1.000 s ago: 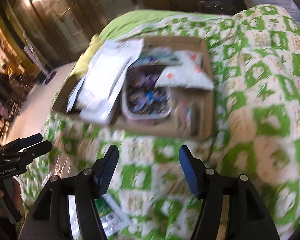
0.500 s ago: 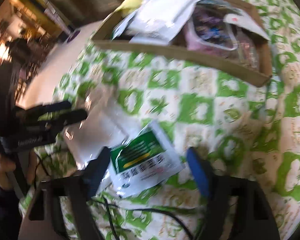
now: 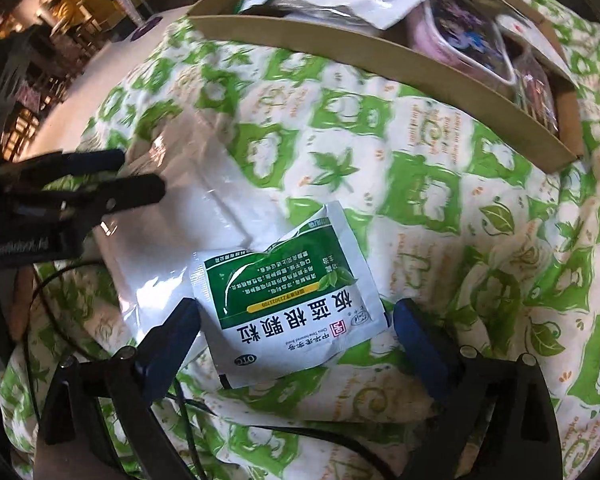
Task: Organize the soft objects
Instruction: 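Move the left tool to the white paper bag while the right tool reaches the second green packet, then grasp the white paper bag with the left tool while the right tool grasps the second green packet, then carry the white bag toward the tray with the left tool while the right tool carries the packet, then lower the white bag into the tray with the left tool while the right tool drops the packet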
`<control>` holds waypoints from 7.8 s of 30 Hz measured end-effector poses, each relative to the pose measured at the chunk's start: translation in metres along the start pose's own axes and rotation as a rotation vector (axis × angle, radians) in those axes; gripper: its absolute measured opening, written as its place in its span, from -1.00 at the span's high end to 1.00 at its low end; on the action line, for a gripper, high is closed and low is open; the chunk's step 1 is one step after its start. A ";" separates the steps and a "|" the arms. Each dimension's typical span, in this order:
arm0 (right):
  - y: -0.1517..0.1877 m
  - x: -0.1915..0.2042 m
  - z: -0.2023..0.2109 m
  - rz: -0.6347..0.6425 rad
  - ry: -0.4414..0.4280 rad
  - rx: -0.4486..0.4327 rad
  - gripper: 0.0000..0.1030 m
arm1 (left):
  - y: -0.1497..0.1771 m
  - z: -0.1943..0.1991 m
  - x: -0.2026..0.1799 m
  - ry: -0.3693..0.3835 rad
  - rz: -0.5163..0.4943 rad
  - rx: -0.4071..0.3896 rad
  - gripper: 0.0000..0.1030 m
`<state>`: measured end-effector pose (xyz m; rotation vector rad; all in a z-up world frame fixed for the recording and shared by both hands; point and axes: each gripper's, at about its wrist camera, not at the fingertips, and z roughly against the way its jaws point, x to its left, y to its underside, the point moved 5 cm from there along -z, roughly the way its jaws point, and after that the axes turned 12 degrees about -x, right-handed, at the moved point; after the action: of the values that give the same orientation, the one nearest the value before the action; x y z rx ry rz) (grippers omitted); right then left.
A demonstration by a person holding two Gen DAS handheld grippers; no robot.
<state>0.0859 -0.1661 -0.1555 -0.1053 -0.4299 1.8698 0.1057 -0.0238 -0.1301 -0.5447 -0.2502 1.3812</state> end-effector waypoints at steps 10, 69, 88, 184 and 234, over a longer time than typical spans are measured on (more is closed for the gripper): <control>-0.009 -0.048 0.016 -0.093 0.105 -0.050 0.05 | 0.010 -0.007 -0.041 0.084 -0.124 0.020 -0.76; -0.010 -0.057 0.016 -0.114 0.105 -0.059 0.01 | 0.001 0.005 -0.043 0.300 -0.040 0.019 -0.03; -0.016 -0.057 0.031 -0.113 0.141 -0.136 0.24 | -0.012 0.030 -0.055 0.321 -0.033 -0.132 0.67; -0.067 -0.122 0.094 -0.240 0.201 -0.331 0.25 | -0.115 0.066 -0.040 0.075 -0.080 -0.323 0.67; -0.164 -0.137 0.031 -0.076 0.227 -0.394 0.16 | -0.184 -0.029 -0.016 -0.010 0.052 -0.253 0.02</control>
<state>0.2713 -0.2557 -0.0893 -0.5526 -0.6290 1.6553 0.2749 -0.0623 -0.0597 -0.7584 -0.4247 1.4120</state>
